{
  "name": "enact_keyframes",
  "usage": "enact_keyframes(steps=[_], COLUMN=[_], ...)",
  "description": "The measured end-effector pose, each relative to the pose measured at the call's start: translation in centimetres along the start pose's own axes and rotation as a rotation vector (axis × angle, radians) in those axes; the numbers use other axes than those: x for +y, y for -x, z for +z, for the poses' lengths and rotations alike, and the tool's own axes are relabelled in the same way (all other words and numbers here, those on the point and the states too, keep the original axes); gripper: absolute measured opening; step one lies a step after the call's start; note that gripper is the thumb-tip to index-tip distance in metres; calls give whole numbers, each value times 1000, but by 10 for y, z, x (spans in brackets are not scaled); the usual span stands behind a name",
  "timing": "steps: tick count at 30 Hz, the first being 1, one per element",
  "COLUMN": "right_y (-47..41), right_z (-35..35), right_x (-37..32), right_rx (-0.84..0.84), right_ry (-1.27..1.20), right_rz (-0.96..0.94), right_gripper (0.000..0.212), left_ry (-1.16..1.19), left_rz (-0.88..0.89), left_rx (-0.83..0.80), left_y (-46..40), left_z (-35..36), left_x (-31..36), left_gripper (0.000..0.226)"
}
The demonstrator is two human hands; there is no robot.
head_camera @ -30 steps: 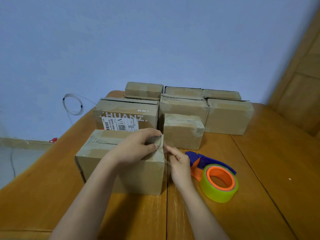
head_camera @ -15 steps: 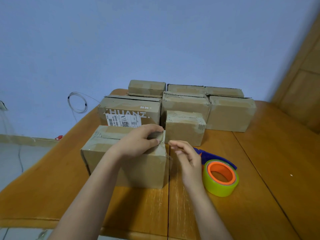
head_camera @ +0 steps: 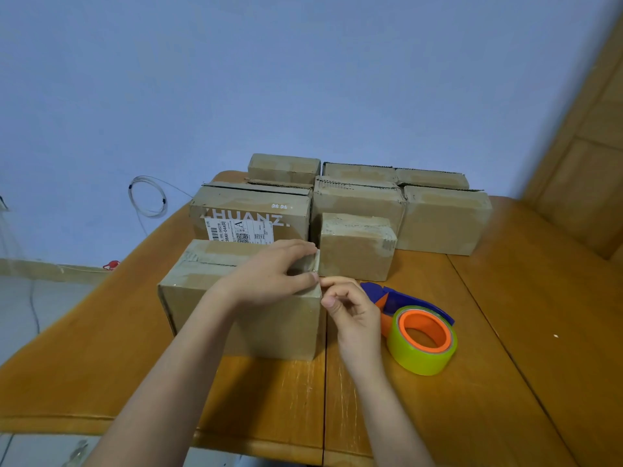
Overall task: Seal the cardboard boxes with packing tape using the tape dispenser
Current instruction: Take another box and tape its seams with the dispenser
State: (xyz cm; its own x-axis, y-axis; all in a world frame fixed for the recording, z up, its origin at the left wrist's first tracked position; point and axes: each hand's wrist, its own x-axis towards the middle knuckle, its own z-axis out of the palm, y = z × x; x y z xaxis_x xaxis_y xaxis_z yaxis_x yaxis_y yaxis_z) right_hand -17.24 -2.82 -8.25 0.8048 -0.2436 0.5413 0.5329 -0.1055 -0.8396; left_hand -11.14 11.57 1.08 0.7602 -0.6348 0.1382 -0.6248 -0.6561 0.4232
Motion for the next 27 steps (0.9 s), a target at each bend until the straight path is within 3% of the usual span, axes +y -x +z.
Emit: enact_keyframes(steps=[8,12,27], right_y=[1,4,-13], right_z=[16,26,25], right_x=[5,10,21], right_rx=[28,81,45], right_ry=[-30,77,288], right_rz=[-12,-79,-31], right_gripper=[22,22,36], left_ry=[-4,-10,-27], left_rz=[15,20,29], left_rx=[-54,-52,-69], left_y=[-3,-4,-6], left_z=[-1,0,1], left_x=[-3,-4,-3], left_gripper=[58,58,58])
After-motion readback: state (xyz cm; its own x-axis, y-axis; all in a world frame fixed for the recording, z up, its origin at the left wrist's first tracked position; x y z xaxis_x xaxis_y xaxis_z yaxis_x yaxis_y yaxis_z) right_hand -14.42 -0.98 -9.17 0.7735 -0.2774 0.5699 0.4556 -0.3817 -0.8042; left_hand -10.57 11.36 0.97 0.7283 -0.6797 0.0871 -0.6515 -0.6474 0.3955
